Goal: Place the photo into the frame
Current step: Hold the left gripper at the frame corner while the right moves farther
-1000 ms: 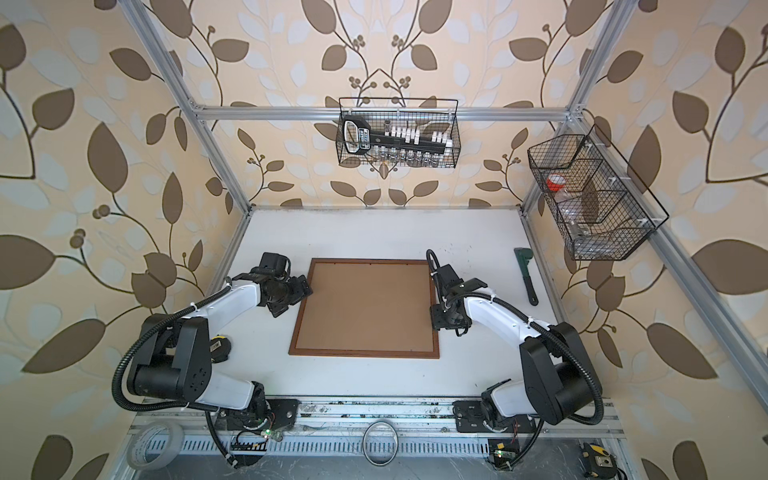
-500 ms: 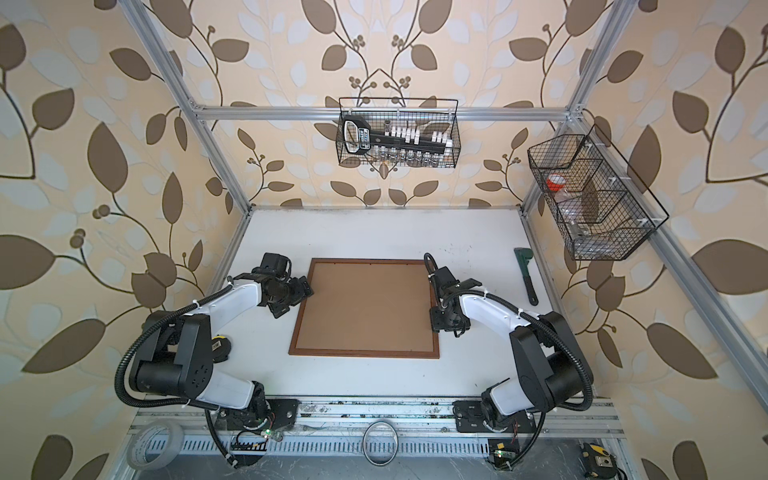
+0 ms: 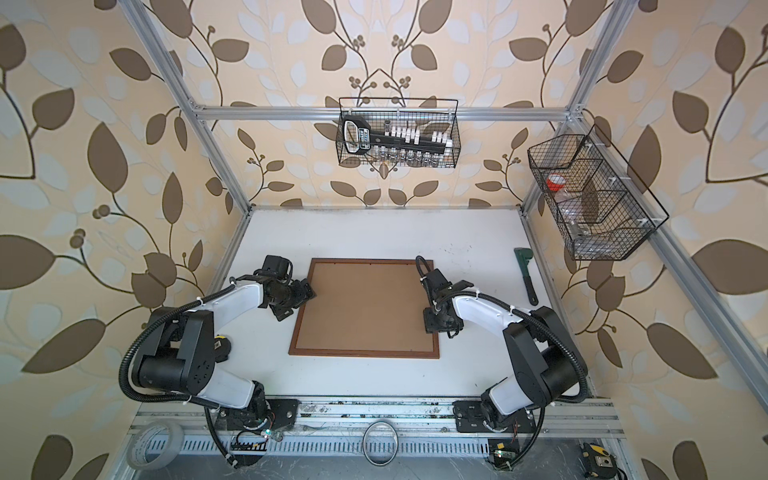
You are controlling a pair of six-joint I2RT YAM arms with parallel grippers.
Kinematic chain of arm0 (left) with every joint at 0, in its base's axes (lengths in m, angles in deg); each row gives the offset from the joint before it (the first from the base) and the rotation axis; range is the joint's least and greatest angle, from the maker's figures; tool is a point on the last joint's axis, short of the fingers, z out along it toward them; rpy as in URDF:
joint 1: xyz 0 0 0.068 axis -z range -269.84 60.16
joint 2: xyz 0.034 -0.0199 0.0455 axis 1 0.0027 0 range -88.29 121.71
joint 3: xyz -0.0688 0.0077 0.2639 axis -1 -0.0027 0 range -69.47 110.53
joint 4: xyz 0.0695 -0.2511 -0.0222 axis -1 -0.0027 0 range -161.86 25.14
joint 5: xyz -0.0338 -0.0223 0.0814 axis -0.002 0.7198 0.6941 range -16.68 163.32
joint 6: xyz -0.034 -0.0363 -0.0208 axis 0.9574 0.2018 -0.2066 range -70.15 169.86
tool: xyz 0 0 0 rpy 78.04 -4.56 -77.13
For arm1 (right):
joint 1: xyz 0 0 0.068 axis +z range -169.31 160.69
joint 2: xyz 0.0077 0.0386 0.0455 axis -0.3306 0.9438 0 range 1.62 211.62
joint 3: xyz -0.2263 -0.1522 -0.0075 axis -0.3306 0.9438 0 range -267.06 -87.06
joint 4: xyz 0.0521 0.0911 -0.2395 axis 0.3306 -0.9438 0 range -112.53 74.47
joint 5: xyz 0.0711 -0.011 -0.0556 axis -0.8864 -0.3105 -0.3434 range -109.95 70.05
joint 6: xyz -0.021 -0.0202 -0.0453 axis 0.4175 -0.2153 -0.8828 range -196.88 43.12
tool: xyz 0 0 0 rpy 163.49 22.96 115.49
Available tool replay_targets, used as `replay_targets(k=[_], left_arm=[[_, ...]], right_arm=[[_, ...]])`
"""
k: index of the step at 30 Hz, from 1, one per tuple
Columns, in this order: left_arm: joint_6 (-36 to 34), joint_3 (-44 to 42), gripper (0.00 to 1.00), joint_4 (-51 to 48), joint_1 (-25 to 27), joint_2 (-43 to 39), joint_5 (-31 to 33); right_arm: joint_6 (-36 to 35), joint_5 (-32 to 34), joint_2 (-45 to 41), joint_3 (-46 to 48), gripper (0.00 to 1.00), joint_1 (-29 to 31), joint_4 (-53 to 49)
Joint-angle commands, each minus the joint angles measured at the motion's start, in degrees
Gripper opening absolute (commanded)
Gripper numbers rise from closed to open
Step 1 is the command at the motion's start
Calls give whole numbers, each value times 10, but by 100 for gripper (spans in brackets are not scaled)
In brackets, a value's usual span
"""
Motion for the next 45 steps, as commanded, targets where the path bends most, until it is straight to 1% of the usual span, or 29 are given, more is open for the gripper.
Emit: replay_targets(k=[1, 5, 8, 10, 12, 14, 17, 21, 26, 28, 32, 40, 45], left_arm=[[8, -5, 91, 5, 2, -1, -8], [8, -6, 91, 4, 2, -2, -7], [8, -6, 91, 4, 2, -2, -9], [8, -5, 91, 4, 2, -1, -8], [11, -3, 91, 4, 1, 0, -6], [17, -2, 91, 8, -1, -1, -9], [42, 3, 91, 29, -13, 3, -31], [39, 23, 91, 28, -14, 20, -35], [30, 20, 91, 25, -20, 21, -29], [29, 18, 91, 24, -21, 22, -29], [25, 17, 90, 24, -22, 23, -27], [22, 15, 90, 22, -21, 22, -24], [23, 14, 90, 26, -22, 26, -28]], right_arm=[[6, -11, 18, 4, 64, 10, -23], [3, -10, -30, -24, 65, -6, -57], [-5, -8, -61, -27, 66, -38, -72], [-16, -9, -73, -31, 66, -70, -66], [-24, -10, -70, -48, 66, -109, -53], [-25, -19, -60, -58, 66, -142, -16], [-28, -42, -13, -91, 64, -175, 21], [-43, -43, 65, -147, 62, -171, 38], [-56, -38, 121, -192, 62, -170, 47], [-64, -47, 147, -203, 62, -164, 43], [-66, -42, 169, -204, 61, -147, 48], [-69, -45, 198, -210, 60, -145, 52], [-78, -33, 220, -220, 59, -128, 38]])
